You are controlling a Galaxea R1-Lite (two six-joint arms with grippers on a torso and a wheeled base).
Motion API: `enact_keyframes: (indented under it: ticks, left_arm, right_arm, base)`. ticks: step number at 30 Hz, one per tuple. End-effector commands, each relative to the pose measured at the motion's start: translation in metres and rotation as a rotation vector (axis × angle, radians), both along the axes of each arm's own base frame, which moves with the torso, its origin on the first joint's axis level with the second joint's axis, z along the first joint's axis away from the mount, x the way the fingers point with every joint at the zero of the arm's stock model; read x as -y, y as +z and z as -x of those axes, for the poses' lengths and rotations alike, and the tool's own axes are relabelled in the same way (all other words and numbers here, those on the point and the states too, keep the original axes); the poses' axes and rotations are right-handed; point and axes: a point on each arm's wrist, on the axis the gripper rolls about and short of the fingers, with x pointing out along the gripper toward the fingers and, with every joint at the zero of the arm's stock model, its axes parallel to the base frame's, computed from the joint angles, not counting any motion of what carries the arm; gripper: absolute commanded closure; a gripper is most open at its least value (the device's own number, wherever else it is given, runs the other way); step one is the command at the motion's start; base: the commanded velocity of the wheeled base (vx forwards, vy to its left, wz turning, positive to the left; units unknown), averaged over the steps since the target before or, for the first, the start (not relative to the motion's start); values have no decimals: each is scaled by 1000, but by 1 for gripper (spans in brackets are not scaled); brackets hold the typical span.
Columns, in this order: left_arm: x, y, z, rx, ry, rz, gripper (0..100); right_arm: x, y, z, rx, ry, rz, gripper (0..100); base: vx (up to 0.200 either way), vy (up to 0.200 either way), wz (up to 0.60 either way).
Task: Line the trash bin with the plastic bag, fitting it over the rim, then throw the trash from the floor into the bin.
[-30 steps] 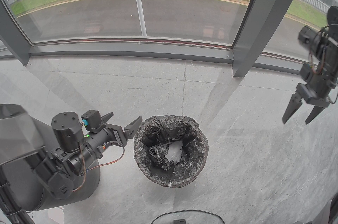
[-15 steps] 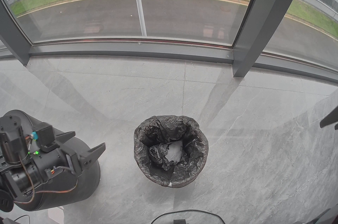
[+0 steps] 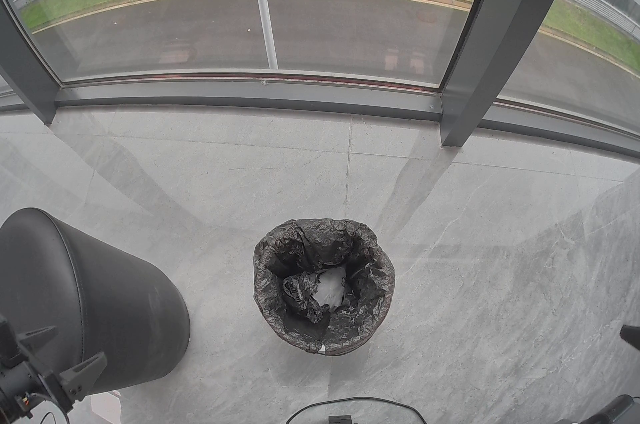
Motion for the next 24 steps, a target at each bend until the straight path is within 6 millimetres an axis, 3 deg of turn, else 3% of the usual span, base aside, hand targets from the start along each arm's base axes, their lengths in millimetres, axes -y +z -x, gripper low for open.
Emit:
enact_keyframes:
  ticks: [1, 5, 8, 11, 13, 24]
  left_arm:
    - [-8, -56, 92, 106, 279, 42, 0]
    - [-8, -60, 82, 169, 305, 62, 0]
    - [-10, -68, 60, 374, 388, 78, 0]
    - [-11, -69, 53, 516, 399, 64, 0]
    - [-11, -70, 53, 503, 391, 51, 0]
    - [-7, -70, 52, 508, 228, -44, 0]
  right_arm:
    - [4, -131, 15, 506, -110, 63, 0]
    - [6, -133, 8, 630, -178, 125, 0]
    - [7, -134, 7, 641, -193, 243, 0]
    - [5, -139, 7, 598, -122, 221, 0]
    - [4, -141, 7, 586, -57, 219, 0]
    - [4, -140, 7, 592, -63, 212, 0]
  base:
    - [0, 0, 0]
    - [0, 0, 0]
    - [0, 0, 0]
    - [0, 0, 0]
    - [0, 0, 0]
    - [0, 0, 0]
